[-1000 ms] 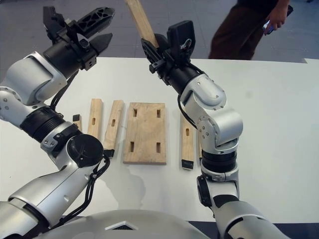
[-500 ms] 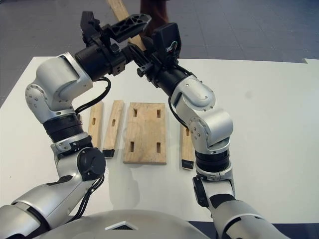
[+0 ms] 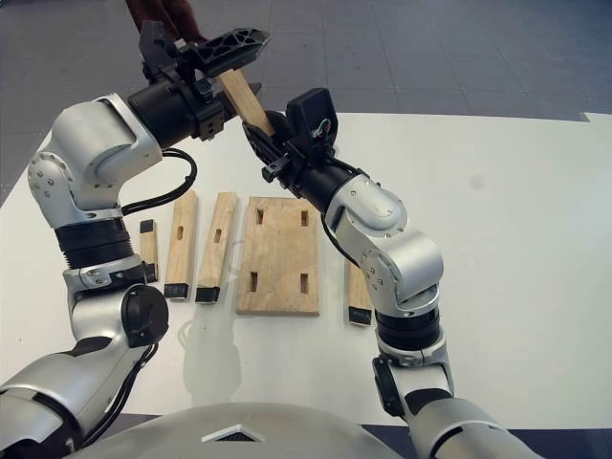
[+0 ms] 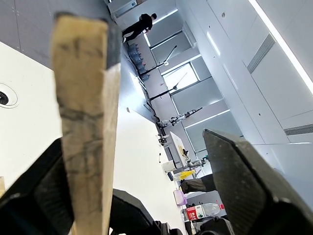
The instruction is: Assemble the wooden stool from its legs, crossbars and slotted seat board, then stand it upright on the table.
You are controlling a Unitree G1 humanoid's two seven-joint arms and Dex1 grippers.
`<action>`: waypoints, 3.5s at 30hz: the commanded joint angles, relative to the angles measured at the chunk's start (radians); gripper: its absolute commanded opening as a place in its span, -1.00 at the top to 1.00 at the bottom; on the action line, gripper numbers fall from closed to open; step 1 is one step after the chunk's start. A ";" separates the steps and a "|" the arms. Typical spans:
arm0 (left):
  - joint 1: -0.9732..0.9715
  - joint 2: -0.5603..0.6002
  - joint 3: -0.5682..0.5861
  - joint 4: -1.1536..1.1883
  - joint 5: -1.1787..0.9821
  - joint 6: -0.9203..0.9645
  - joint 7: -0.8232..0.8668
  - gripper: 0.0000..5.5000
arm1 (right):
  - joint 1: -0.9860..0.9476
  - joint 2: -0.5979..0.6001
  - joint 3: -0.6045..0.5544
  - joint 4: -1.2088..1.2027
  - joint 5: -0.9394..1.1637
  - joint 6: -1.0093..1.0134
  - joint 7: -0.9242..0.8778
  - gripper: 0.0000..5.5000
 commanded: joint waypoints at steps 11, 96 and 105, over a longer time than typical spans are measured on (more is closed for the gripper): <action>0.054 0.086 -0.078 -0.022 -0.046 -0.067 -0.044 0.29 | 0.010 -0.014 0.003 -0.018 0.005 0.038 0.015 0.52; 0.758 0.037 -0.286 -0.473 1.570 -0.561 -0.472 0.85 | 0.106 -0.036 -0.151 0.006 -0.047 0.059 -0.127 -1.00; 0.766 0.003 -0.276 -0.449 1.590 -0.558 -0.473 0.85 | 0.098 -0.035 -0.148 0.021 -0.053 0.052 -0.124 -1.00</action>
